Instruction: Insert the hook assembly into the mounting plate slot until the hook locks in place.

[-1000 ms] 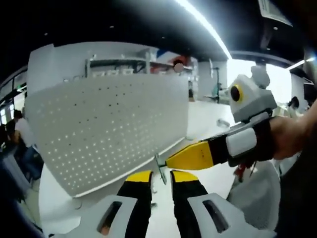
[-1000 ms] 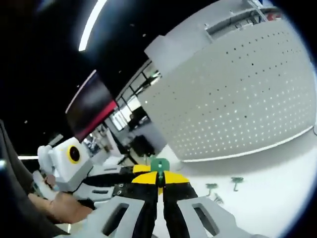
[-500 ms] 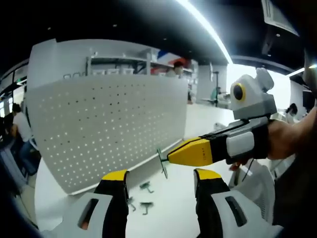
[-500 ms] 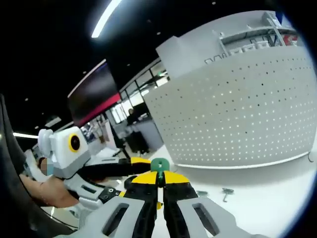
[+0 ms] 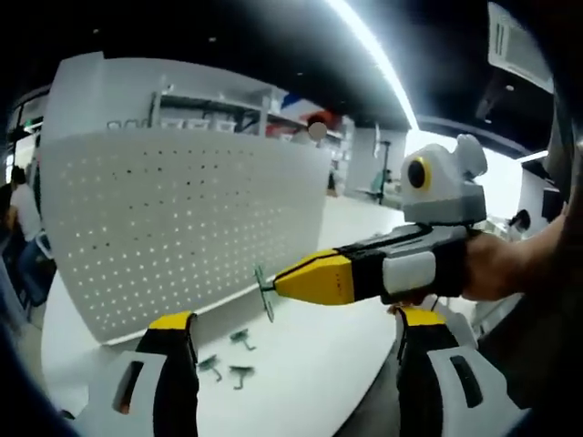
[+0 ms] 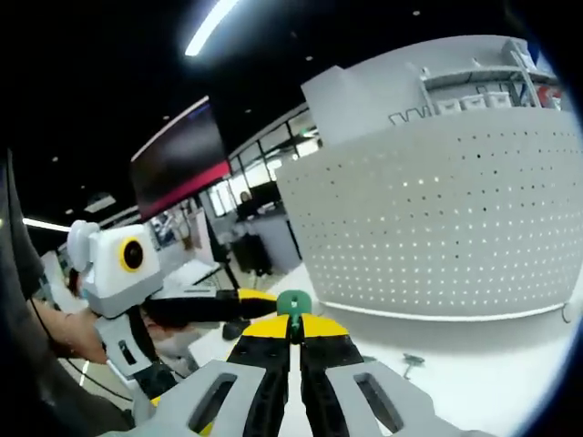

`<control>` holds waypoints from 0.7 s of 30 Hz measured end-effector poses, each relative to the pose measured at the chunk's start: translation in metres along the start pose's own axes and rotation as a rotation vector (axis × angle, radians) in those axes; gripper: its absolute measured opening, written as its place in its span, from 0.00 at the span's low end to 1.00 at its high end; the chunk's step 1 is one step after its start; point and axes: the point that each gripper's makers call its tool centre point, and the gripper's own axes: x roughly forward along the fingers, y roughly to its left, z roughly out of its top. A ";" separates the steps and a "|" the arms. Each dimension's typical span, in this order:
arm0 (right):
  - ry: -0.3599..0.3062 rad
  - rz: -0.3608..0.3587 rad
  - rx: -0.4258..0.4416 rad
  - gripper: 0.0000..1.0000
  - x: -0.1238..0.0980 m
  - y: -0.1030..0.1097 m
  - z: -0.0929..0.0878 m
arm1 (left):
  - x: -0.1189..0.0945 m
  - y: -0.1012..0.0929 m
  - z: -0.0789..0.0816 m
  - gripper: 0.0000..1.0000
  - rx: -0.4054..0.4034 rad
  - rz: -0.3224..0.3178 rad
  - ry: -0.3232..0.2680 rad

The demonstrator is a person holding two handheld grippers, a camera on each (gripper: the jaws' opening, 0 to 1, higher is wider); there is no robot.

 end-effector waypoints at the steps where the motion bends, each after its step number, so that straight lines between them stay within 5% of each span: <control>1: 0.000 0.000 -0.003 0.00 0.000 0.000 0.000 | -0.001 -0.001 0.001 0.94 -0.007 -0.006 -0.004; 13: 0.008 -0.006 -0.076 0.00 -0.002 -0.003 0.003 | -0.007 -0.004 0.008 1.00 -0.116 -0.031 -0.051; 21: -0.010 -0.026 -0.101 0.00 -0.001 -0.009 0.007 | -0.007 -0.001 0.008 1.00 -0.121 -0.015 -0.076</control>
